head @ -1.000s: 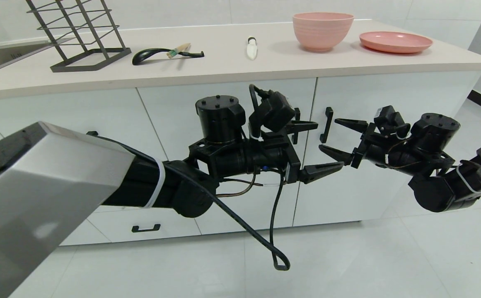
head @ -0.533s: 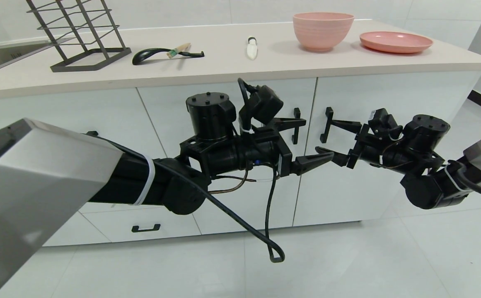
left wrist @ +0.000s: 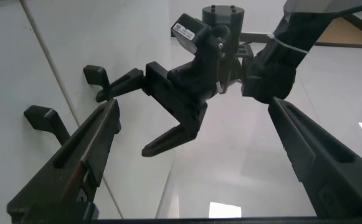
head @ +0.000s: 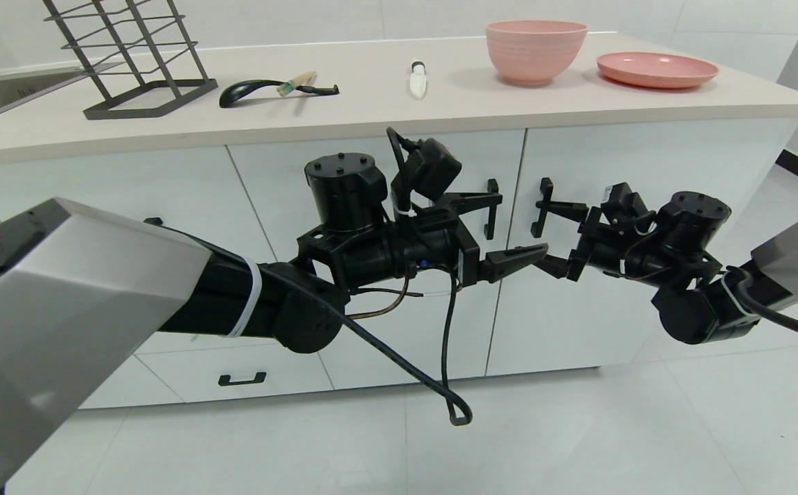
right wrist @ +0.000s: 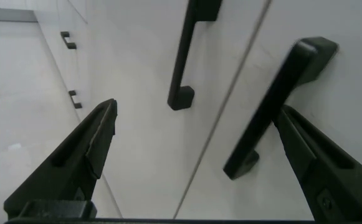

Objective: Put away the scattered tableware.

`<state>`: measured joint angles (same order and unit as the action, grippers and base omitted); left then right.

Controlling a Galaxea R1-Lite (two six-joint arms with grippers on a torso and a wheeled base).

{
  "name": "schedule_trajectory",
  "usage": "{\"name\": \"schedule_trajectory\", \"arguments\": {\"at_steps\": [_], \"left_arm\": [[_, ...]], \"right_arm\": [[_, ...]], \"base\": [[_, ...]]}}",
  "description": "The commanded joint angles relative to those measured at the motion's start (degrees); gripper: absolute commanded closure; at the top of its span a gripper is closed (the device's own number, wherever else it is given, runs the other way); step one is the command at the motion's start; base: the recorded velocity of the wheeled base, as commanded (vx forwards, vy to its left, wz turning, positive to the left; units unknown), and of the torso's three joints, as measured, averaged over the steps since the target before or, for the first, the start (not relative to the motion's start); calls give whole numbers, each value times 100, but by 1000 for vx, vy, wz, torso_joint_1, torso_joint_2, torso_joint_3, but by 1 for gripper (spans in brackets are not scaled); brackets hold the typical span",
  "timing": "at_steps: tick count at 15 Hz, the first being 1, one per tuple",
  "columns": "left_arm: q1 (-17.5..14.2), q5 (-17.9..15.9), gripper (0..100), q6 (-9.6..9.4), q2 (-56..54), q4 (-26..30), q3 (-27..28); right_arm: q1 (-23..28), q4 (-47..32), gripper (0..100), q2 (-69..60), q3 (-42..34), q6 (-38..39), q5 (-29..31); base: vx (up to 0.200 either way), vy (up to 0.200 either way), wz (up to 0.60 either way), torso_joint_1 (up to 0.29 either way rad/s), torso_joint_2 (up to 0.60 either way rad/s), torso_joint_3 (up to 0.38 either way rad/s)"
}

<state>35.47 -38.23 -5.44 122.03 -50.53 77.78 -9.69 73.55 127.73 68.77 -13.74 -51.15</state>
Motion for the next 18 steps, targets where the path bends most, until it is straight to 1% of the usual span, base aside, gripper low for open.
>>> {"name": "schedule_trajectory", "arguments": {"at_steps": [1, 4, 6, 10, 11, 12, 13, 16, 17, 18], "left_arm": [[3, 0, 0, 8, 58, -1, 18], [3, 0, 0, 8, 137, -1, 80], [3, 0, 0, 8, 172, 8, 212], [30, 0, 0, 8, 410, 34, 528], [30, 0, 0, 8, 427, 34, 554], [109, 0, 0, 8, 629, 43, 836], [179, 0, 0, 8, 752, 43, 1003], [443, 0, 0, -1, 1051, -9, 1284], [539, 0, 0, 8, 1192, -36, 1504], [539, 0, 0, 8, 1192, -36, 1504]], "right_arm": [[-103, 11, 0, 50, 31, 3, -158], [-129, 11, 0, -3, -74, 108, -466], [-77, 11, 0, -214, -373, 196, -932], [90, 151, 0, -1137, -1832, 179, -1591], [90, 160, 0, -1181, -1902, 179, -1617], [152, 248, 0, -1541, -2482, 187, -1749], [161, 257, 0, -1699, -2702, 179, -1811], [161, 257, 0, -1919, -3036, 170, -1872], [161, 257, 0, -1963, -3089, 161, -1872], [161, 257, 0, -1963, -3089, 161, -1872]], "base": [[0, 0, 0, 0, 0, 0], [0, 0, 0, 0, 0, 0], [0, 0, 0, 0, 0, 0], [0, 0, 0, 0, 0, 0], [0, 0, 0, 0, 0, 0], [0, 0, 0, 0, 0, 0], [0, 0, 0, 0, 0, 0], [0, 0, 0, 0, 0, 0], [0, 0, 0, 0, 0, 0], [0, 0, 0, 0, 0, 0]]}}
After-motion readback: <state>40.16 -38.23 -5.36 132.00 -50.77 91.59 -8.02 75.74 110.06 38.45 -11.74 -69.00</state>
